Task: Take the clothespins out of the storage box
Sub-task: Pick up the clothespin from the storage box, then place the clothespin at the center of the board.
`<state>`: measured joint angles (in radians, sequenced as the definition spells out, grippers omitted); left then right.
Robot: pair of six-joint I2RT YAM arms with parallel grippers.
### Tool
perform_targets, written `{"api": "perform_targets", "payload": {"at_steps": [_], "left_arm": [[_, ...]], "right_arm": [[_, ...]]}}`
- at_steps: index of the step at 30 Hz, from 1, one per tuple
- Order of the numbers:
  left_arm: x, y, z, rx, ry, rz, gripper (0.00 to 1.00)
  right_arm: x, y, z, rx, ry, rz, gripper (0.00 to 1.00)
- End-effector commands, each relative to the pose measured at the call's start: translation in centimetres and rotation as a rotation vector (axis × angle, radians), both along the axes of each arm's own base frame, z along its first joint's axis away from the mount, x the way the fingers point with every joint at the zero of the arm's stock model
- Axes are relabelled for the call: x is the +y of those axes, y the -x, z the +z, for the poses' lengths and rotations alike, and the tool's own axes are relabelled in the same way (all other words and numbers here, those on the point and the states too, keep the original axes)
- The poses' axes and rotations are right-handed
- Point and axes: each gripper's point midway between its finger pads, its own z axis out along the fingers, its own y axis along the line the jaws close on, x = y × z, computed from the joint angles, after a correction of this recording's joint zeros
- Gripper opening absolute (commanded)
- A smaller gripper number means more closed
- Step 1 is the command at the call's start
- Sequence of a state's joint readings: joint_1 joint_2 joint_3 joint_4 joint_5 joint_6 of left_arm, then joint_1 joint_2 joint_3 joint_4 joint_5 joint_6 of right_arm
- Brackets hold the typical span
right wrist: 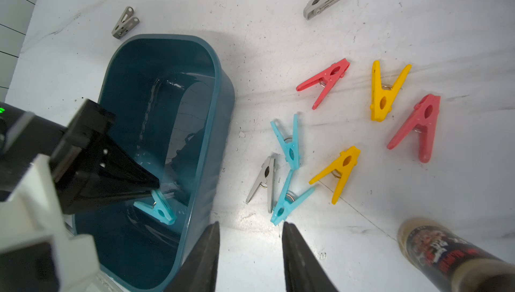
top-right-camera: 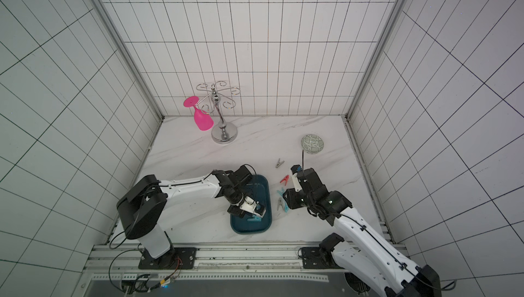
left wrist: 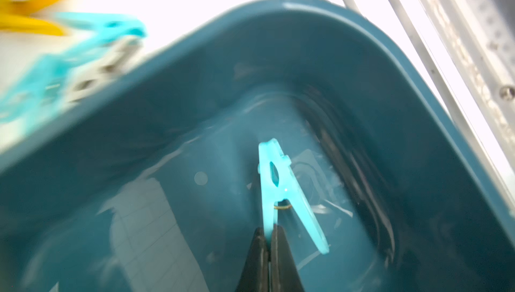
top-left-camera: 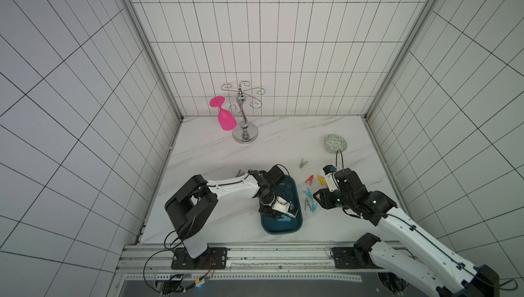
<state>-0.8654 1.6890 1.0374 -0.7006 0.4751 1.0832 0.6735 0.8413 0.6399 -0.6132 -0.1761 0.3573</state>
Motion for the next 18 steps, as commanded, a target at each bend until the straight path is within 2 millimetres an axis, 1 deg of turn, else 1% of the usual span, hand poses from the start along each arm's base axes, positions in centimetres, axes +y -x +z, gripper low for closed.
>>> {"api": "perform_targets", "payload": {"at_steps": [1, 5, 7, 9, 13, 15, 18], "left_arm": [[-0.8, -2.3, 4.3, 0.042, 0.097, 0.179, 0.00], [0.8, -6.0, 7.1, 0.073, 0.160, 0.431, 0.00], [2.3, -8.3, 8.2, 0.088, 0.194, 0.591, 0.00], [4.2, -9.9, 8.6, 0.080, 0.209, 0.727, 0.00], [8.4, -12.1, 8.5, -0.040, 0.223, 0.968, 0.01], [10.2, -12.3, 8.0, -0.091, 0.207, 1.040, 0.01], [12.9, -11.8, 6.1, -0.105, 0.158, 1.102, 0.01]], "right_arm": [[0.1, -0.2, 0.2, -0.011, 0.014, 0.020, 0.41], [0.2, -0.8, 0.6, -0.029, 0.031, 0.027, 0.41], [0.2, -1.1, 0.7, -0.035, 0.040, 0.022, 0.41], [0.1, -1.5, 0.7, -0.042, 0.051, 0.011, 0.41], [-0.2, -2.5, 0.6, -0.056, 0.083, -0.031, 0.41], [-0.4, -2.8, 0.6, -0.062, 0.099, -0.041, 0.41], [-0.7, -3.5, 0.9, -0.077, 0.134, -0.062, 0.41]]}}
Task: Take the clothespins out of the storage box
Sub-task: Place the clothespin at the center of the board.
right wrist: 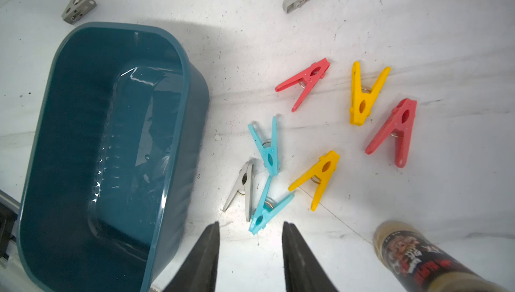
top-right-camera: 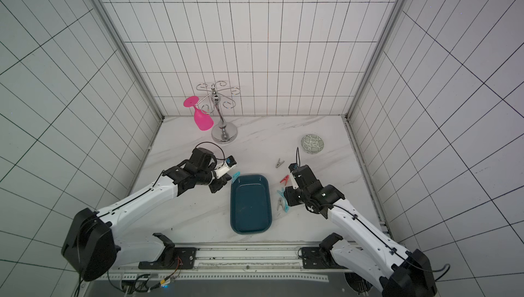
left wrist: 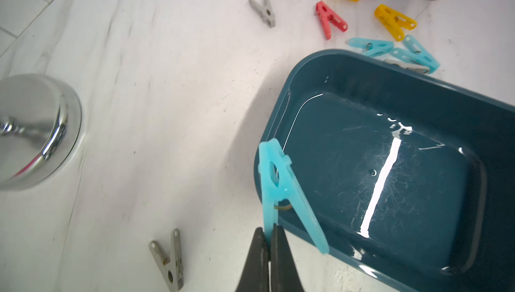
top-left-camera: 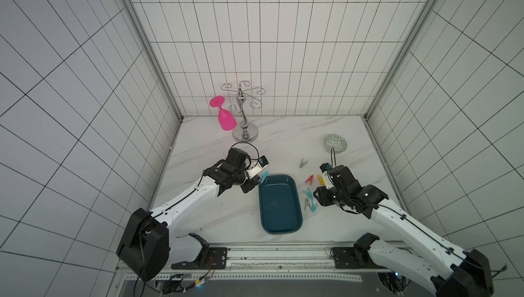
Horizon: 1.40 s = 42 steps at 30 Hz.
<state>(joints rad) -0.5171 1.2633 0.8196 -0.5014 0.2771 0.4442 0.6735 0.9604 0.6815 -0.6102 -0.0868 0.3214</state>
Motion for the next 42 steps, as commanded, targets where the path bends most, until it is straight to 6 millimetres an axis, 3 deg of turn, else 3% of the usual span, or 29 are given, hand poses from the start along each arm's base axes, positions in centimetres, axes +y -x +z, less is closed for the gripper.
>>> {"api": "perform_targets", "payload": {"at_steps": [1, 6, 12, 20, 25, 30, 33, 39, 41, 42], "left_arm": [[3.3, -1.0, -1.7, -0.011, -0.045, 0.160, 0.01], [6.2, -1.6, -4.8, 0.020, -0.116, 0.235, 0.01], [7.1, -2.7, -7.5, 0.081, -0.166, 0.284, 0.04], [7.4, -4.1, -9.0, 0.072, -0.219, 0.291, 0.25], [6.7, -4.7, -7.9, 0.024, -0.183, 0.260, 0.33], [6.6, -6.0, -4.7, -0.041, -0.067, 0.258, 0.38], [7.7, -7.0, -3.0, -0.084, -0.005, 0.293, 0.42], [10.5, -8.9, -0.4, -0.162, 0.073, 0.417, 0.49], [11.7, -9.9, 0.4, -0.191, 0.114, 0.479, 0.58], [12.4, -10.5, 0.8, -0.208, 0.135, 0.518, 0.69]], "right_arm": [[-0.4, -2.0, 2.2, -0.082, 0.032, -0.042, 0.41], [-0.9, -3.0, 3.3, -0.130, 0.058, -0.071, 0.43], [-1.4, -4.0, 4.3, -0.157, 0.080, -0.116, 0.53], [-1.1, -4.0, 4.2, -0.172, 0.099, -0.041, 0.64], [-0.3, -3.2, 3.4, -0.171, 0.105, 0.082, 0.67], [0.5, -4.9, 4.9, -0.259, 0.061, 0.092, 0.71], [1.0, -5.9, 4.9, -0.268, 0.053, 0.125, 0.72], [0.2, -7.7, 2.8, -0.212, 0.062, 0.118, 0.73], [-0.5, -8.7, 2.6, -0.222, 0.040, 0.086, 0.74], [-1.1, -9.6, 2.9, -0.232, 0.020, 0.047, 0.75]]}}
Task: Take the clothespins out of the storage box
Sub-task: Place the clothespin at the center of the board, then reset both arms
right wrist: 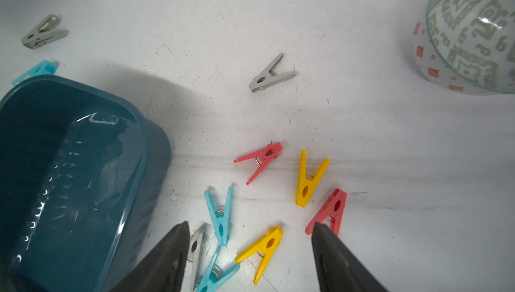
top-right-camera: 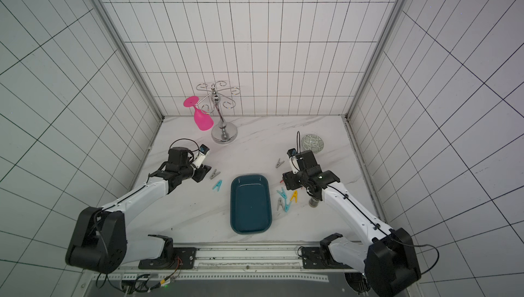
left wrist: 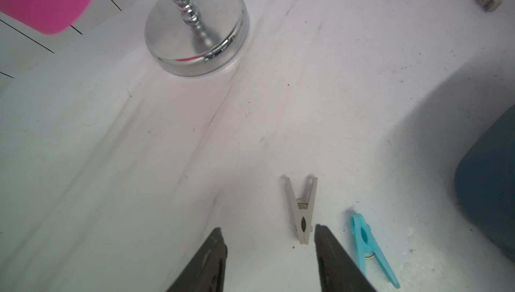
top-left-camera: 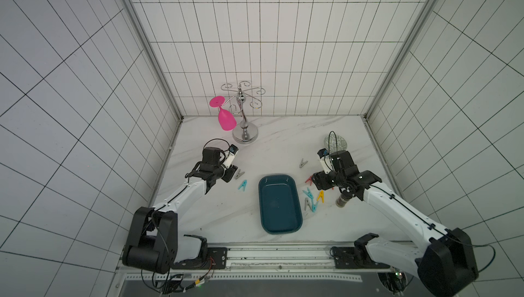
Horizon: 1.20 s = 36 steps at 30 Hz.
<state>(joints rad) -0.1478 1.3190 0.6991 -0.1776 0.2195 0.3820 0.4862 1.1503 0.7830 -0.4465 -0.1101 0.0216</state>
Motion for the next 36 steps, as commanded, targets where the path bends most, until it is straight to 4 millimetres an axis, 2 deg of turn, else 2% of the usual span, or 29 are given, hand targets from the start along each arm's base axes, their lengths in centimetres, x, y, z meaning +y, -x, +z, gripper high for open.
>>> {"api": "perform_targets", "payload": {"at_steps": [1, 2, 3, 5, 6, 7, 13, 16, 19, 23, 29, 33, 36], "left_arm": [[1.5, -2.5, 2.8, -0.120, 0.094, 0.102, 0.80], [2.2, -3.1, 3.0, -0.135, 0.112, 0.138, 0.92], [3.0, -3.7, 3.2, -0.148, 0.133, 0.177, 0.99], [4.3, -4.7, 3.6, -0.169, 0.164, 0.236, 0.98], [4.9, -5.1, 3.6, -0.176, 0.176, 0.265, 0.99], [5.4, -5.4, 3.8, -0.187, 0.183, 0.291, 0.99], [9.1, -6.2, 3.9, -0.231, 0.219, 0.467, 0.99], [11.1, -6.4, 3.6, -0.243, 0.246, 0.561, 0.99], [12.0, -6.3, 3.4, -0.245, 0.266, 0.606, 0.99], [12.2, -5.7, 3.7, -0.278, 0.277, 0.623, 0.99], [12.4, -5.4, 2.9, -0.302, 0.304, 0.642, 0.99], [10.7, -5.9, 2.6, -0.325, 0.350, 0.560, 0.98], [9.4, -6.1, 2.0, -0.324, 0.323, 0.509, 0.98]], "right_arm": [[-0.9, -3.0, 1.8, -0.072, -0.096, -0.058, 0.76], [-1.7, -3.9, 2.0, -0.074, -0.120, -0.101, 0.77], [-2.9, -4.9, 2.0, -0.073, -0.140, -0.152, 0.78], [-5.1, -6.5, 2.2, -0.086, -0.156, -0.237, 0.79], [-6.4, -7.3, 2.2, -0.099, -0.153, -0.276, 0.94], [-7.8, -8.0, 2.1, -0.113, -0.148, -0.322, 0.98], [-15.2, -9.9, 1.2, -0.179, -0.142, -0.548, 0.99], [-17.4, -10.1, 0.2, -0.203, -0.146, -0.588, 0.99], [-19.2, -10.1, -1.4, -0.191, -0.151, -0.646, 0.98], [-20.1, -10.9, -2.6, -0.192, -0.167, -0.661, 0.99], [-19.7, -12.5, -4.3, -0.227, -0.197, -0.622, 0.99], [-19.8, -13.6, -3.5, -0.285, -0.220, -0.622, 0.99], [-20.1, -14.1, -2.8, -0.348, -0.225, -0.642, 0.98]]}}
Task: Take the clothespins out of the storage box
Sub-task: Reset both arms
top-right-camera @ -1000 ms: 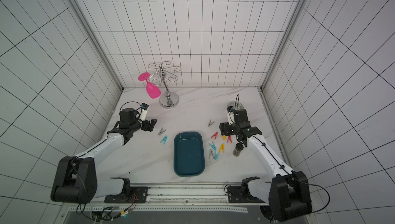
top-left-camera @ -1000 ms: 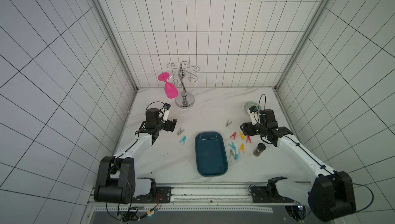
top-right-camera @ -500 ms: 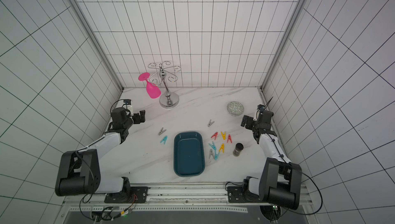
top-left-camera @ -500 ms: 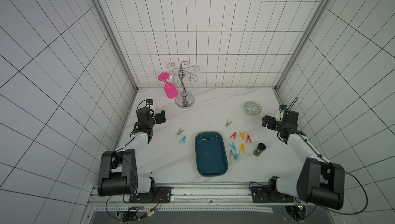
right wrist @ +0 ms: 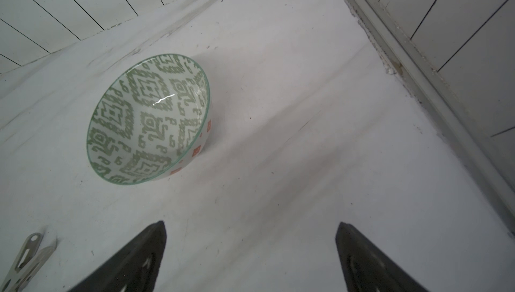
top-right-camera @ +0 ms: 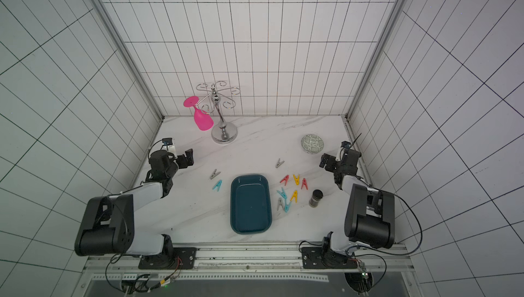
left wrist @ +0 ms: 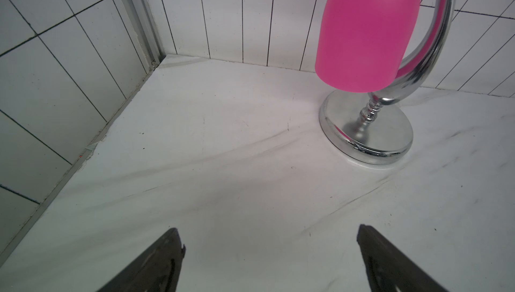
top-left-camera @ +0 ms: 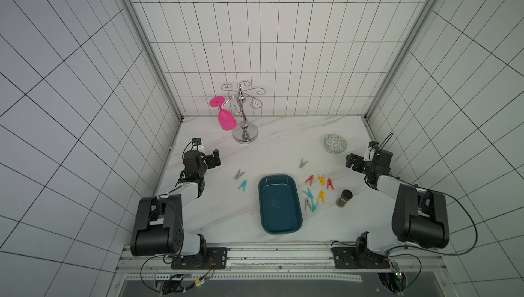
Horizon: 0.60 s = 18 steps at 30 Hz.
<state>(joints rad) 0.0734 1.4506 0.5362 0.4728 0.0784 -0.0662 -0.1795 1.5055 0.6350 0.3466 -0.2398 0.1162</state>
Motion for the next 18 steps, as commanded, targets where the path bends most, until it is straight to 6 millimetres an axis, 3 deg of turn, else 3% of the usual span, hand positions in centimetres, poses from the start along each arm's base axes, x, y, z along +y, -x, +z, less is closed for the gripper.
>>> {"api": "perform_targets", "payload": {"at_steps": [1, 7, 10, 13, 15, 18], "left_arm": [[-1.8, -0.3, 0.4, -0.062, -0.024, -0.071, 0.98], [-2.4, 0.7, 0.3, -0.113, -0.062, -0.070, 0.99], [-2.5, 2.1, -0.4, -0.182, -0.067, -0.082, 0.99], [-3.4, 3.3, 0.8, -0.350, -0.081, -0.129, 0.99], [-3.9, 4.0, 0.5, -0.330, -0.088, -0.160, 0.99], [-3.8, 3.7, 0.1, -0.258, -0.084, -0.154, 0.98]], "right_arm": [[-0.4, -0.9, 1.4, -0.108, 0.014, -0.014, 0.98], [2.4, 0.1, 1.6, -0.213, 0.086, 0.099, 0.99], [2.7, 0.3, 1.5, -0.232, 0.104, 0.103, 0.99], [2.6, 0.5, 1.5, -0.246, 0.111, 0.093, 0.99], [2.7, 1.1, 0.7, -0.251, 0.129, 0.091, 0.99], [2.7, 1.4, 1.3, -0.314, 0.135, 0.078, 0.99]]}}
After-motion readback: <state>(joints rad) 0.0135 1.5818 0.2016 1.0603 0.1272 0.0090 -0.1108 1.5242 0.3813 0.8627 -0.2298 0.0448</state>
